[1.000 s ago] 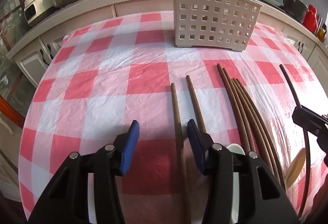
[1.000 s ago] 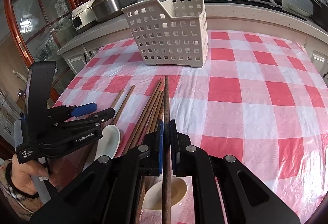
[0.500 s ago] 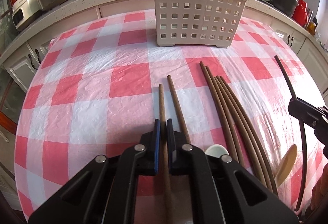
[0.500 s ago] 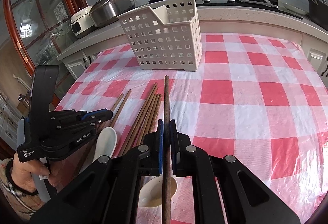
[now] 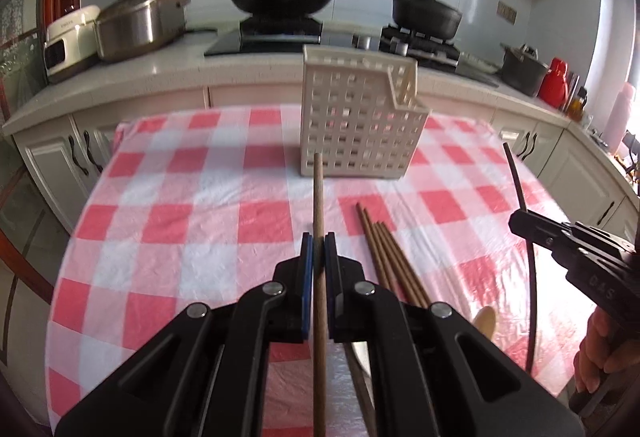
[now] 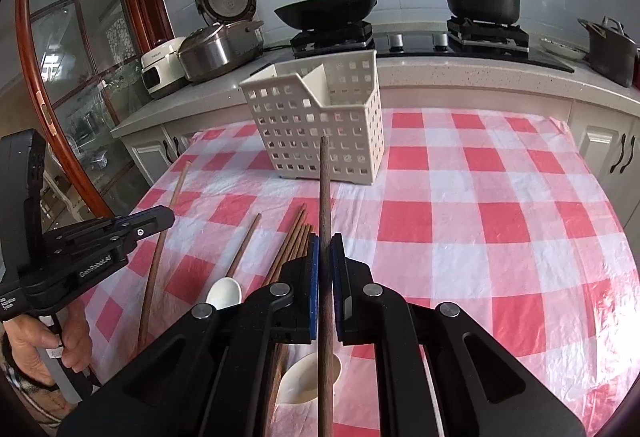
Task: Organize utensils
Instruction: 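Lift both held chopsticks and carry them over the white plastic basket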
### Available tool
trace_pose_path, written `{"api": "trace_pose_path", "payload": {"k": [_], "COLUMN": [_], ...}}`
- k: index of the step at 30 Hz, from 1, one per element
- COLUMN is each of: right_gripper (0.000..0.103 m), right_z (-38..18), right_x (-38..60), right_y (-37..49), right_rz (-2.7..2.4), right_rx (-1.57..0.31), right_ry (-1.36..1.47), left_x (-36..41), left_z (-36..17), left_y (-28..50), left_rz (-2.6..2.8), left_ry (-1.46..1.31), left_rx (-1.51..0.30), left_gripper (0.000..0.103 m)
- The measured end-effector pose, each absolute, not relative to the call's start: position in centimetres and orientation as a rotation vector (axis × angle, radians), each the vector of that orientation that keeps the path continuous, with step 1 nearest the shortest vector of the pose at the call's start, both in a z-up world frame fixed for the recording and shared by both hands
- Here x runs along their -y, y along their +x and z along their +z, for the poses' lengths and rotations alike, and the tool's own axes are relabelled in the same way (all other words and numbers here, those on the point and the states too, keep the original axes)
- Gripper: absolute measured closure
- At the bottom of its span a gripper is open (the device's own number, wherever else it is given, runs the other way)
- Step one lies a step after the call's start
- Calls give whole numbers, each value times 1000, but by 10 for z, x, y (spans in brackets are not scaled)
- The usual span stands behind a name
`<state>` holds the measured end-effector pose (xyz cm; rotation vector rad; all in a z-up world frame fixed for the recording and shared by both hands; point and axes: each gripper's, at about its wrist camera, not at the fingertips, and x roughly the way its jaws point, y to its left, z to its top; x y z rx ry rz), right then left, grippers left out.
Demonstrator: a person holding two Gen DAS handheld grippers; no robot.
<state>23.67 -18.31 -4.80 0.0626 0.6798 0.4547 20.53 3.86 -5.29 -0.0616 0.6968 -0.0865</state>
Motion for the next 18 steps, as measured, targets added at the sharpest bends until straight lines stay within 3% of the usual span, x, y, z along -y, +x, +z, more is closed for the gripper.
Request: {"api": "trace_pose_path", "payload": {"k": [18], "right_gripper": [94], "right_z": [1], "right_x": [185], "right_y": [183], "right_rz": [454], "right_rx": [-529], "right_ry": [-1], "left_x": [-31], "left_z": [5], "left_y": [121], "left_rz": [-101], "left_ry": [-38], "left_rx": [-475], "left_gripper": [97]}}
